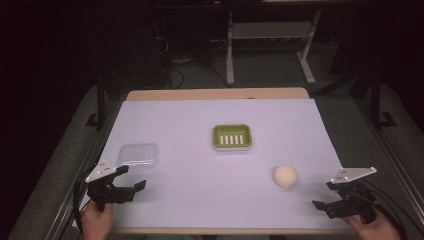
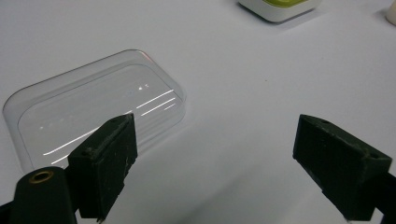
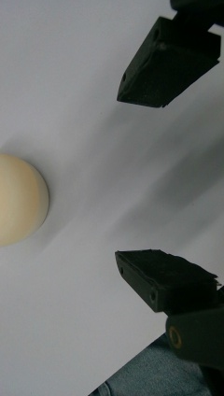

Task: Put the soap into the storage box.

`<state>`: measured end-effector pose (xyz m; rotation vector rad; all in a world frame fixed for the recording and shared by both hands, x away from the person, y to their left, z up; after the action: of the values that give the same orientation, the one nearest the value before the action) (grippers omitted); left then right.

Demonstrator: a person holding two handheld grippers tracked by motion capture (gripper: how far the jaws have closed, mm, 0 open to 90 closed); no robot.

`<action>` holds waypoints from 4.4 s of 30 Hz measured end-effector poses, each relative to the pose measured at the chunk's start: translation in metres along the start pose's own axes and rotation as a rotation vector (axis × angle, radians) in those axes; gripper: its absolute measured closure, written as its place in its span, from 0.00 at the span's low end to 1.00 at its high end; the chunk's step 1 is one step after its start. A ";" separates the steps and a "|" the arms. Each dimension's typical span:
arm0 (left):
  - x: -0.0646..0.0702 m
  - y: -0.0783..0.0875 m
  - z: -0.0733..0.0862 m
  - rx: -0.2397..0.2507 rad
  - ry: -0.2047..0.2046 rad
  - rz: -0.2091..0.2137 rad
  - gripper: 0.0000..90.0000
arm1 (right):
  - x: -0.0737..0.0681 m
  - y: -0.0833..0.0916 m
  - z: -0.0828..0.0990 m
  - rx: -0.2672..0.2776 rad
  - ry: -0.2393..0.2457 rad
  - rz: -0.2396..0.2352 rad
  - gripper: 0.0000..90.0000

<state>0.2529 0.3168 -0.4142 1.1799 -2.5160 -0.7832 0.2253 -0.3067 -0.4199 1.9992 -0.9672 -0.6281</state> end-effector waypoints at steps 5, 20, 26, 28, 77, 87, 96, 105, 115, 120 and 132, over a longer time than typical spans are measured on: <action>0.000 -0.001 0.001 -0.011 0.000 0.004 0.14 | -0.002 0.000 -0.001 -0.003 0.011 0.002 0.21; -0.002 0.002 0.002 -0.007 0.007 -0.011 0.14 | -0.013 0.008 -0.027 -0.005 0.056 -0.012 0.19; -0.001 0.001 0.001 -0.006 0.003 -0.011 0.14 | -0.015 0.007 -0.040 -0.018 0.073 -0.014 0.18; -0.001 0.002 0.001 -0.006 0.002 -0.014 0.14 | -0.015 0.006 -0.044 -0.015 0.082 -0.017 0.18; -0.003 0.002 0.001 -0.012 0.000 -0.018 0.14 | -0.027 -0.035 -0.094 -0.148 0.161 -0.035 0.17; -0.002 0.000 0.001 -0.016 -0.001 -0.012 0.14 | -0.031 -0.052 -0.102 -0.192 0.182 -0.030 0.17; -0.004 0.001 0.002 -0.020 0.009 -0.008 0.14 | -0.028 -0.070 -0.107 -0.256 0.179 -0.011 0.17; -0.004 0.000 0.002 -0.019 0.008 -0.008 0.14 | -0.025 -0.080 -0.109 -0.278 0.174 -0.010 0.17; -0.004 0.000 0.002 -0.021 0.008 -0.006 0.14 | -0.023 -0.089 -0.108 -0.308 0.178 -0.008 0.23; -0.004 -0.001 0.002 -0.021 0.014 -0.006 0.14 | -0.023 -0.090 -0.108 -0.314 0.180 -0.013 0.26; -0.006 0.001 0.002 -0.020 0.018 -0.008 0.14 | -0.024 -0.082 -0.119 -0.314 0.169 -0.019 0.27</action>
<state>0.2549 0.3226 -0.4157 1.1858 -2.4846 -0.7948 0.3283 -0.2024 -0.4205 1.7521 -0.7022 -0.5717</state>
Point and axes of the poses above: each handheld gripper's, and its own axes: y roughly backward along the jaws, z roughly out of its underside, x roughly to its right, the point moved 1 cm from there along -y, roughly forward along the jaws, and after that the axes turned 5 degrees about -y, right-handed, at the moved point
